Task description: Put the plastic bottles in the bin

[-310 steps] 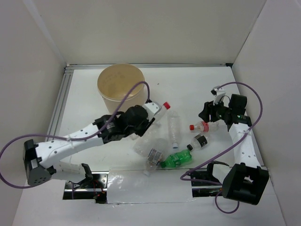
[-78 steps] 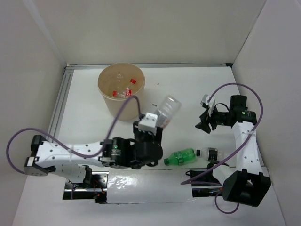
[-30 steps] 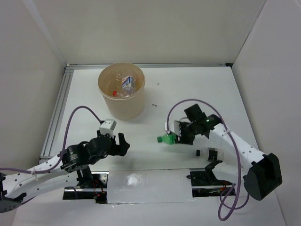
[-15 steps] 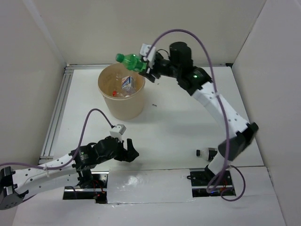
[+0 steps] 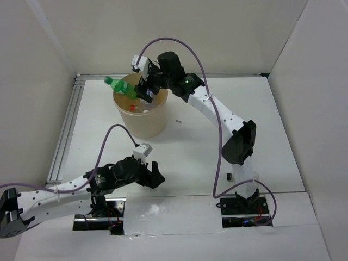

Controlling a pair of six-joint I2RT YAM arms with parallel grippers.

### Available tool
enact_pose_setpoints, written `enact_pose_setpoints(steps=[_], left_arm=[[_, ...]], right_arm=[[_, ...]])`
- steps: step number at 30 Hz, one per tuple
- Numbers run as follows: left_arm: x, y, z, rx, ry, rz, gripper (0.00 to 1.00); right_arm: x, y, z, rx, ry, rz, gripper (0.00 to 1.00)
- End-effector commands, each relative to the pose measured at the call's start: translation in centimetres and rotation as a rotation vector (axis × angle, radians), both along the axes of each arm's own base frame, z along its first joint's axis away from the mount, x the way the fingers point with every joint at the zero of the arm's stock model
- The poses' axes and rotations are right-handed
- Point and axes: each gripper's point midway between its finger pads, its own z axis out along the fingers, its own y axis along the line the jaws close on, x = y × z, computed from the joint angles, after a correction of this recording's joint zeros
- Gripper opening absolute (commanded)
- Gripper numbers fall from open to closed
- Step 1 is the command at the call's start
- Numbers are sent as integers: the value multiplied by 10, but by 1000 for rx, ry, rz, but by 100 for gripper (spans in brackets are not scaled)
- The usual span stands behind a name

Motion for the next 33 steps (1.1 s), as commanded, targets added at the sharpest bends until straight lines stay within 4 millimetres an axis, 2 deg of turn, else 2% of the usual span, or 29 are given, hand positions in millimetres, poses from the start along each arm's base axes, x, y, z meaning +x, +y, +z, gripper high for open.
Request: enact_pose_setpoints(steps=[1,3,4,5,6,7,8,9,10,11,12,13,14,15,17,18,19,20,22,23,24,25,27,28,33], left_arm=[[10,-29,38,-66,-100,-78,90],[11,-40,40,-56,-111,-110,90],[11,-46,33,-16,-114,-131,90],[12,-57,45,-32,-134,-149,90],[9,-63,45,-15,-145,-169,90],[12,-69,36,37,-154,-184,92],[12,-82,49,18,-176,-202,92],[13,-88,50,34,-188,-209,92],[9,-100,55,26,-210,-232,92],[10,-108,58,32,-231,-243,93],[12,-125,61,34,-239,-260,93],[15,-134,65,29,-250,-263,93],[16,-156,70,19,-274,-297,93],[18,-167,72,15,-283,-314,94],[16,-190,73,15,-303,-367,96],[20,-208,89,-18,-326,-379,96],[21,-221,67,26,-309,-407,96],[20,-233,66,16,-313,-440,96],[20,-260,76,-12,-388,-509,96],[19,-272,55,23,-404,-571,97],[19,-279,49,26,-415,-597,97],[21,-291,54,16,-437,-618,97],[21,-303,40,47,-465,-684,97],[24,-310,27,69,-466,-695,95],[23,-318,-2,83,-480,-738,94]], right_arm=[[-17,-23,78,127,-62,-14,98],[-30,-33,100,154,-75,-17,99],[-30,-42,104,158,-81,-29,99],[-27,-55,113,172,-83,-54,99],[-27,-67,121,184,-87,-76,97],[-34,-85,127,198,-66,-96,93],[-24,-111,128,198,-70,-142,89],[-22,-128,126,195,-51,-178,79],[-33,-153,142,213,-82,-211,61],[-20,-186,113,191,-10,-301,24],[-19,-209,106,183,0,-350,10],[-35,-237,114,190,-17,-400,0],[-30,-274,80,159,57,-477,1],[-34,-300,68,148,81,-541,7],[-61,-338,36,129,170,-577,37],[-64,-385,30,150,192,-695,72],[-79,-398,19,168,257,-705,86],[-90,-414,18,164,247,-722,92],[-115,-446,1,200,327,-764,95],[-123,-453,1,182,302,-753,95],[-131,-456,-2,190,316,-749,95],[-138,-463,-2,198,319,-760,95],[-145,-455,-7,217,381,-717,90],[-147,-452,-5,224,386,-710,89],[-150,-446,-4,240,392,-679,86]])
